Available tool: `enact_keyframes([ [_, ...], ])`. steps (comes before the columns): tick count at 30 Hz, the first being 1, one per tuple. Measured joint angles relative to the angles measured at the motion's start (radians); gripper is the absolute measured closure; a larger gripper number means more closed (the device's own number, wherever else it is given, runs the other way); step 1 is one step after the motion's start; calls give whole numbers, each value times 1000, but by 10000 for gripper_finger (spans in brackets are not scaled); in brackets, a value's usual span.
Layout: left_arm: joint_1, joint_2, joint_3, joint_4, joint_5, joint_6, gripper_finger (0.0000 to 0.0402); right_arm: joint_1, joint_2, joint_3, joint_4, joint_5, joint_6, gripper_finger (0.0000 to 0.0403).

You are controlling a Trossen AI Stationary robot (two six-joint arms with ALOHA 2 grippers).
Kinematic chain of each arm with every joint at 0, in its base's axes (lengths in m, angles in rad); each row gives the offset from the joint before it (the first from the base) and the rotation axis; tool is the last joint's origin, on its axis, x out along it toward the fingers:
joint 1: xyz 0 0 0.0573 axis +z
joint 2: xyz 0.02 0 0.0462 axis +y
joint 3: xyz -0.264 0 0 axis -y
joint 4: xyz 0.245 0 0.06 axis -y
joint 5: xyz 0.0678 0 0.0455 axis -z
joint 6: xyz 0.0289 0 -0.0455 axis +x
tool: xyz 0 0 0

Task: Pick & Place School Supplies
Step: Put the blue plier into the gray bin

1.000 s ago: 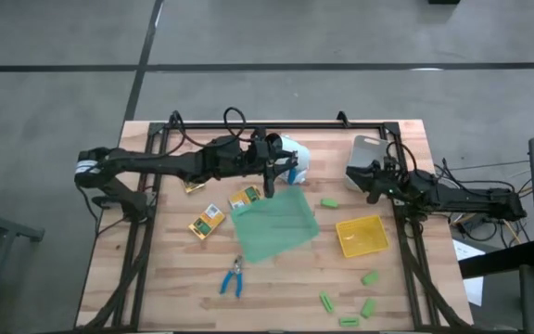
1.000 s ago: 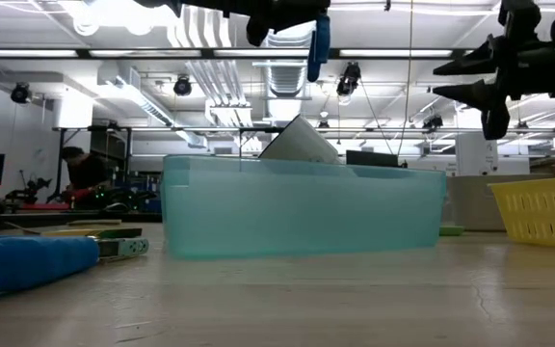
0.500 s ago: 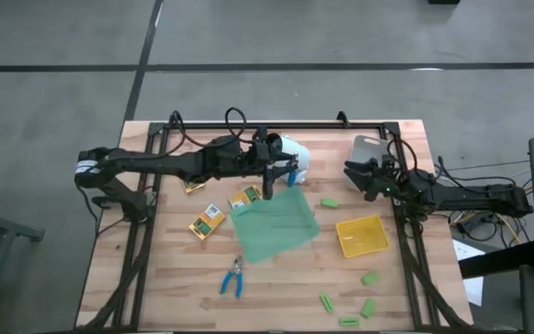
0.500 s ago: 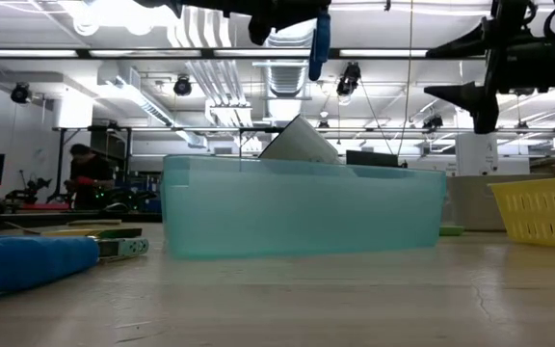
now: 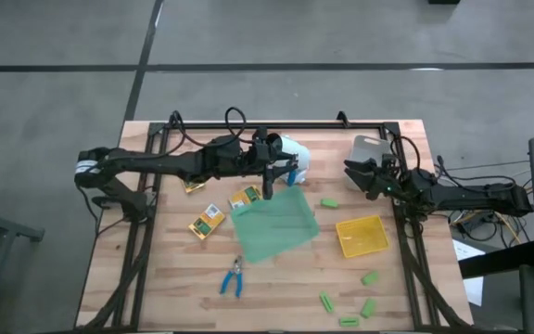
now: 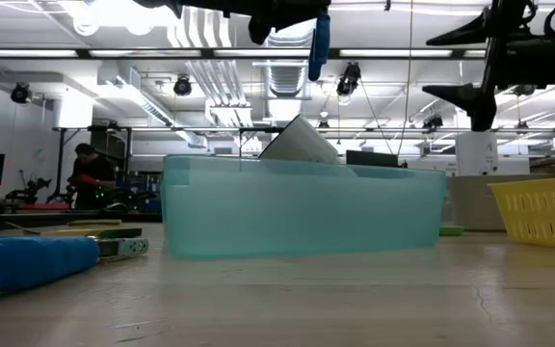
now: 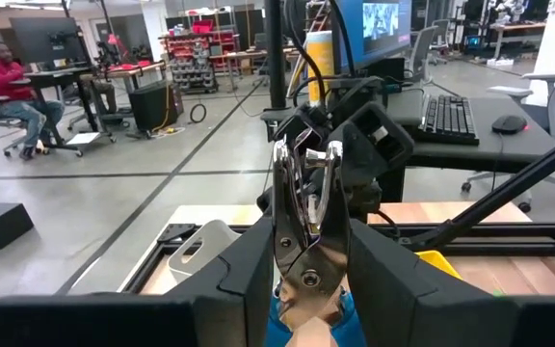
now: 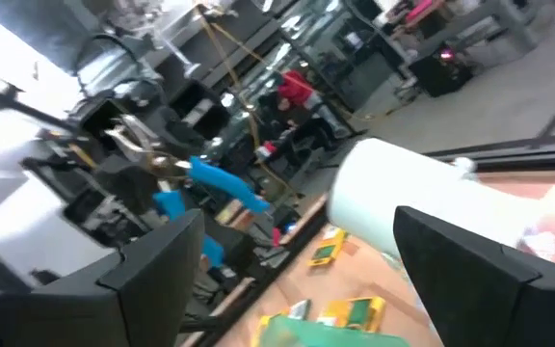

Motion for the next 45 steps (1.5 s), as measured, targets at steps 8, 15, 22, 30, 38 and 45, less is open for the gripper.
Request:
enact_keyframes([
  [8, 2, 0, 0, 0, 0, 0, 282, 3, 66, 36, 61, -68, -36, 76],
  [15, 3, 0, 0, 0, 0, 0, 282, 7, 214, 160, 58, -112, -243, 76],
  [22, 3, 0, 0, 0, -1, -1, 282, 6, 347, 271, 57, -114, -309, 76],
  [30, 5, -1, 0, 0, -2, -1, 282, 9, 521, 351, 56, -162, -376, 76],
  [38, 12, -2, 0, 0, -2, -1, 282, 9, 657, 412, 57, -360, -419, 76],
  [45, 14, -2, 0, 0, -1, -1, 282, 8, 724, 470, 57, -316, -435, 76],
])
